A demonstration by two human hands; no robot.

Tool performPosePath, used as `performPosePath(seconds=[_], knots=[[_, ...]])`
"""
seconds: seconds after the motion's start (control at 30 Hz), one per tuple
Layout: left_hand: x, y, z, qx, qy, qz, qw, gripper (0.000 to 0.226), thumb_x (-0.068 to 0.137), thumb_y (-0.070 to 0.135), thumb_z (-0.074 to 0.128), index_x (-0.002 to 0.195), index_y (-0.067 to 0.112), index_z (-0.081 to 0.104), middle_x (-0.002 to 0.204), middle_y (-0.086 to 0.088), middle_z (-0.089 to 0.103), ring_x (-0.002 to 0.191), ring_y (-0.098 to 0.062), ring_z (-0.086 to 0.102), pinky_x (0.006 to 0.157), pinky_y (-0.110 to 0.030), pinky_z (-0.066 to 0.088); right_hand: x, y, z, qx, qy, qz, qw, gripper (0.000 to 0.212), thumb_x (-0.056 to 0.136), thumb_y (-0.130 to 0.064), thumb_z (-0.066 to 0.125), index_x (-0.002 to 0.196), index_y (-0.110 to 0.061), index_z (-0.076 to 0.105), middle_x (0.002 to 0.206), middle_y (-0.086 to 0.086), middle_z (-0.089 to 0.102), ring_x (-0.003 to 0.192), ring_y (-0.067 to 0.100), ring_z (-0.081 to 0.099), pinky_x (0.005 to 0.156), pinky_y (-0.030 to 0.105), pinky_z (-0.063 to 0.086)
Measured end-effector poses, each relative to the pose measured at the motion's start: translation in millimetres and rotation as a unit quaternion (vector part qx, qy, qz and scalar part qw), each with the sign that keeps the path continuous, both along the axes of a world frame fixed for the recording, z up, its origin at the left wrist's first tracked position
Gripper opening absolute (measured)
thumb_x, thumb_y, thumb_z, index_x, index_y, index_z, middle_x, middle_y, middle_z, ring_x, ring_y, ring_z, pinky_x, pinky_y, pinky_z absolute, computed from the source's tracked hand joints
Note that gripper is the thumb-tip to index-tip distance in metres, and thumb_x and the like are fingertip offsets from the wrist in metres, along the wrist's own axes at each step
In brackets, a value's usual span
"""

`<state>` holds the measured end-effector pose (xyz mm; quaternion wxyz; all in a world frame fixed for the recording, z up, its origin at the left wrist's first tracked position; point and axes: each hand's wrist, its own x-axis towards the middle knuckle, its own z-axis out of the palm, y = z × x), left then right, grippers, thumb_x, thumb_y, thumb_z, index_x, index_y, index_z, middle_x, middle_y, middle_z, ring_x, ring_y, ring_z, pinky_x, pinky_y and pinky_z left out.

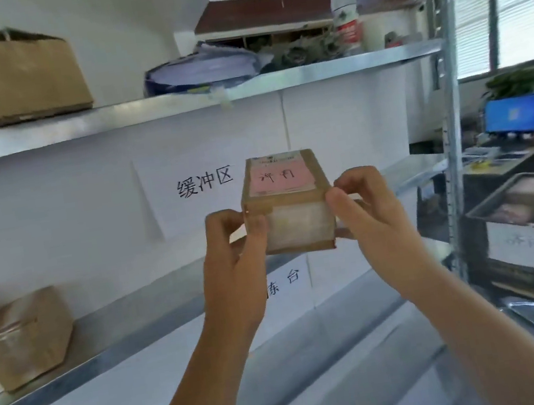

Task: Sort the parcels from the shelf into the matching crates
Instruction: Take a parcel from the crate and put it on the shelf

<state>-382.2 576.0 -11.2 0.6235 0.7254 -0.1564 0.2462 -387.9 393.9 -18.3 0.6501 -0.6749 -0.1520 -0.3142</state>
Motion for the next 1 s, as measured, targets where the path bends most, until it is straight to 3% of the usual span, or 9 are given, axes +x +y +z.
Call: performPosePath(seconds=[0.1, 0.17, 0.3, 0.4, 0.5, 0.6, 0.7, 0.87, 1.0], knots=[[-13.6, -67.0, -15.8, -0.003, -0.020, -0.051, 0.998, 0.032, 0.105, 0.037, 0.057, 0.133, 0.049, 0.047, 0.136, 0.019, 0.062, 0.122, -0.009, 0.065, 0.095, -0.034, 0.061, -24.9, -65.3, -18.5, -0.026, 0.019, -0.010, 0.999, 0.037, 0.094, -0.039, 0.054, 0.130, -0.045, 0.055, 0.119, -0.010, 0.067, 0.119, 0.017, 0.066, 0.095, 0.052, 0.060], [-25.8, -108.2, -22.0, 0.012, -0.029, -0.091, 0.995, 0.035, 0.103, 0.040, 0.057, 0.133, 0.054, 0.047, 0.137, 0.025, 0.063, 0.128, -0.006, 0.061, 0.098, -0.030, 0.059, -40.7, -103.4, -27.5, -0.033, 0.018, -0.016, 0.999, 0.046, 0.093, -0.032, 0.052, 0.136, -0.047, 0.055, 0.122, -0.008, 0.067, 0.120, 0.016, 0.065, 0.096, 0.047, 0.060], [-34.2, -174.9, -40.7, 0.004, 0.002, -0.135, 0.991, 0.027, 0.103, 0.049, 0.058, 0.129, 0.045, 0.049, 0.132, 0.026, 0.066, 0.127, -0.001, 0.060, 0.106, -0.039, 0.055, -60.1, -167.0, -43.5, -0.051, 0.026, -0.051, 0.997, 0.055, 0.099, -0.017, 0.056, 0.148, -0.041, 0.050, 0.134, -0.004, 0.063, 0.128, 0.011, 0.060, 0.093, 0.030, 0.060], [-29.5, -217.3, -53.6, 0.006, 0.013, -0.163, 0.987, 0.032, 0.097, 0.060, 0.054, 0.124, 0.044, 0.049, 0.128, 0.027, 0.067, 0.124, 0.000, 0.062, 0.101, -0.028, 0.056, -69.3, -203.8, -57.6, -0.046, 0.038, -0.085, 0.995, 0.057, 0.103, -0.002, 0.053, 0.147, -0.038, 0.051, 0.138, -0.003, 0.059, 0.130, 0.004, 0.056, 0.087, 0.015, 0.056], [-17.4, -255.4, -66.0, 0.001, 0.035, -0.215, 0.976, 0.013, 0.108, 0.035, 0.054, 0.120, 0.038, 0.052, 0.117, 0.032, 0.069, 0.117, 0.004, 0.064, 0.082, -0.009, 0.055, -71.6, -234.5, -67.5, -0.044, 0.053, -0.129, 0.989, 0.051, 0.104, -0.009, 0.056, 0.146, -0.036, 0.048, 0.140, -0.008, 0.057, 0.130, -0.002, 0.054, 0.089, 0.017, 0.057], [1.9, -290.6, -76.7, 0.011, 0.036, -0.261, 0.965, 0.019, 0.109, 0.015, 0.050, 0.116, 0.032, 0.053, 0.107, 0.038, 0.069, 0.107, 0.011, 0.066, 0.074, -0.005, 0.052, -66.1, -263.3, -73.1, -0.027, 0.072, -0.164, 0.983, 0.045, 0.103, -0.014, 0.061, 0.140, -0.033, 0.045, 0.136, -0.010, 0.059, 0.122, -0.006, 0.058, 0.085, 0.022, 0.061], [28.7, -322.8, -84.2, 0.035, 0.037, -0.291, 0.955, 0.028, 0.111, 0.011, 0.044, 0.112, 0.037, 0.053, 0.103, 0.044, 0.067, 0.104, 0.013, 0.066, 0.073, -0.007, 0.053, -47.6, -291.2, -76.8, -0.046, 0.086, -0.232, 0.968, 0.055, 0.100, -0.019, 0.067, 0.145, -0.032, 0.039, 0.135, -0.009, 0.058, 0.114, -0.009, 0.061, 0.083, 0.019, 0.060], [93.0, -367.1, -100.5, 0.028, 0.045, -0.362, 0.931, 0.033, 0.112, 0.012, 0.039, 0.109, 0.037, 0.061, 0.114, 0.030, 0.071, 0.115, 0.001, 0.068, 0.085, -0.017, 0.056, 5.4, -329.1, -95.2, -0.093, 0.100, -0.336, 0.932, 0.076, 0.084, -0.045, 0.076, 0.147, -0.041, 0.034, 0.139, -0.004, 0.053, 0.121, 0.011, 0.063, 0.087, 0.035, 0.064], [158.6, -396.5, -109.2, 0.051, 0.061, -0.407, 0.910, 0.036, 0.112, 0.008, 0.036, 0.116, 0.028, 0.066, 0.126, 0.017, 0.072, 0.123, -0.006, 0.066, 0.100, -0.043, 0.057, 52.2, -344.4, -95.1, -0.149, 0.130, -0.431, 0.880, 0.085, 0.077, -0.057, 0.081, 0.146, -0.049, 0.032, 0.135, -0.008, 0.041, 0.118, 0.009, 0.051, 0.089, 0.031, 0.058]])
